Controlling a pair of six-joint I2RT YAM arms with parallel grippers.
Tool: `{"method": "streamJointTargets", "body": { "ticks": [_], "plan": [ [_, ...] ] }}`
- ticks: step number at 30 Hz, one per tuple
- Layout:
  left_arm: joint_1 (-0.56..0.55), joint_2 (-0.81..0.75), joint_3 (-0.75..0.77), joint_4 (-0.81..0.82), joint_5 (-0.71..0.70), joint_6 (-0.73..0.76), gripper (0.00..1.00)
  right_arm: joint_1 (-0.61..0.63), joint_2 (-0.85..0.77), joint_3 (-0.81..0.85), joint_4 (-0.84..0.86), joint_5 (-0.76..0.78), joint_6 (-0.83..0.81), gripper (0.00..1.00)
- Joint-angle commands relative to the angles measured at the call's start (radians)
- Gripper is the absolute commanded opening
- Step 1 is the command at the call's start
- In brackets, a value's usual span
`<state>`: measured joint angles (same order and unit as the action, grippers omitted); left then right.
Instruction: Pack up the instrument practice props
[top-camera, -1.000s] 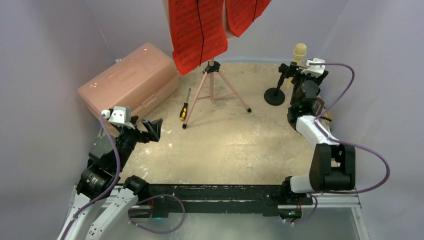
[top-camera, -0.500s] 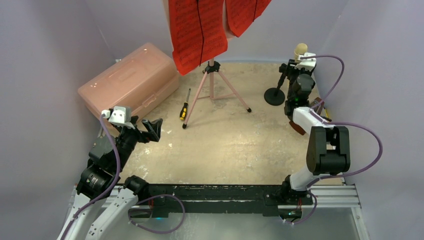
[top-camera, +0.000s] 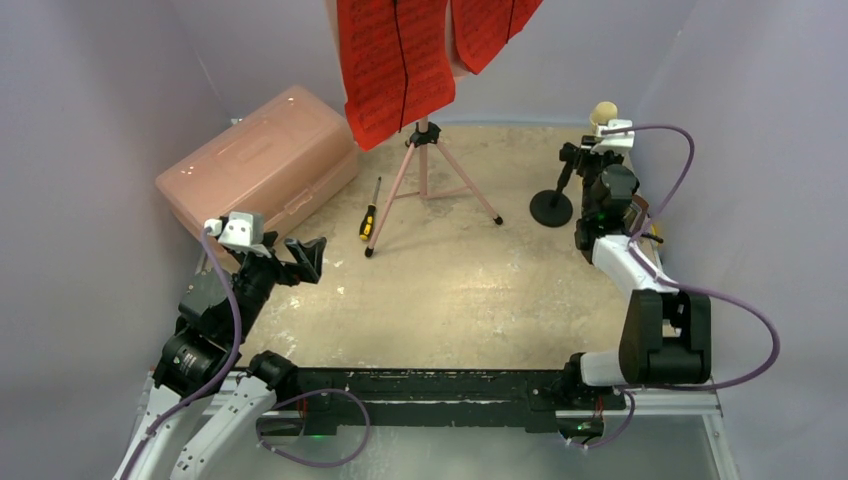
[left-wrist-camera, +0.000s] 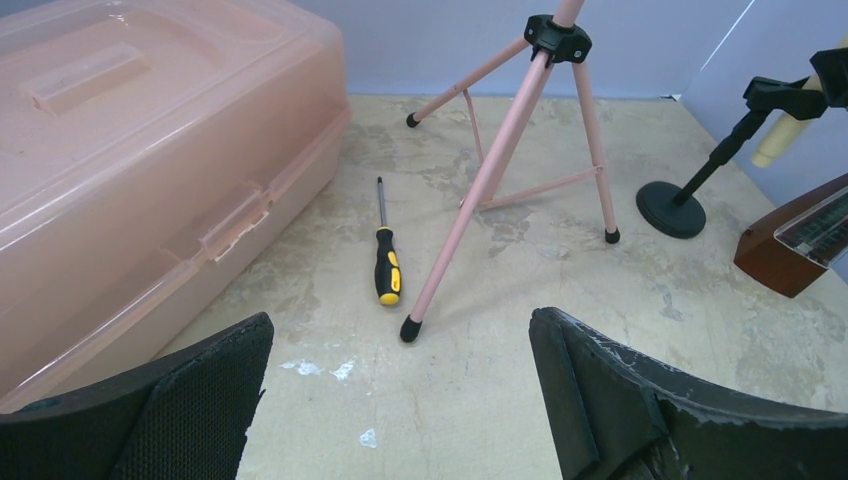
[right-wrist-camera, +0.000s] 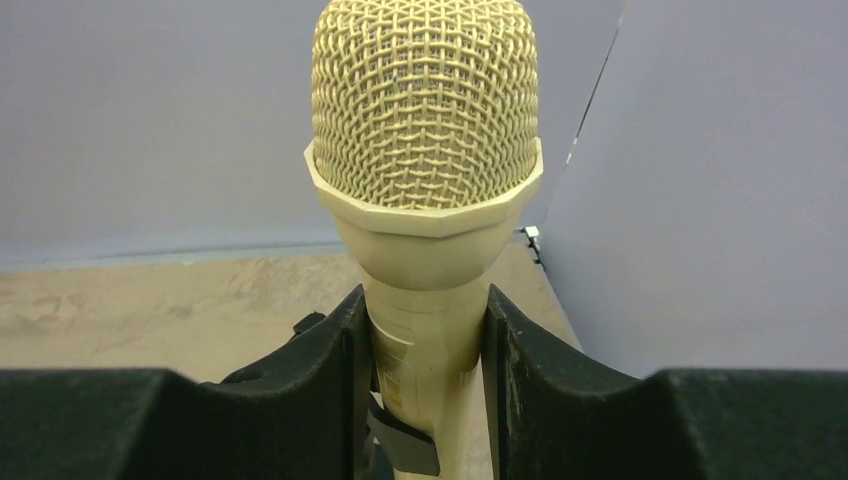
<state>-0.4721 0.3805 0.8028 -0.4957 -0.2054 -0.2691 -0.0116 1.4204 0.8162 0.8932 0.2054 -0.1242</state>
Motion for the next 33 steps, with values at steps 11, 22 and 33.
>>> {"method": "streamJointTargets", "body": {
  "ticks": [11,22,33],
  "plan": [
    [0.003,0.024,-0.022,0.03,0.026,-0.022,0.99,0.004,-0.351,-0.137,-0.094,-0.304,0.172,0.15],
    [0.019,0.132,-0.05,0.104,0.278,0.011,0.99,0.147,-0.551,-0.211,-0.242,-0.399,0.164,0.14],
    [0.02,0.285,-0.047,0.184,0.505,0.04,0.99,0.279,-0.635,-0.322,-0.167,-0.605,0.223,0.15]
  ]
}}
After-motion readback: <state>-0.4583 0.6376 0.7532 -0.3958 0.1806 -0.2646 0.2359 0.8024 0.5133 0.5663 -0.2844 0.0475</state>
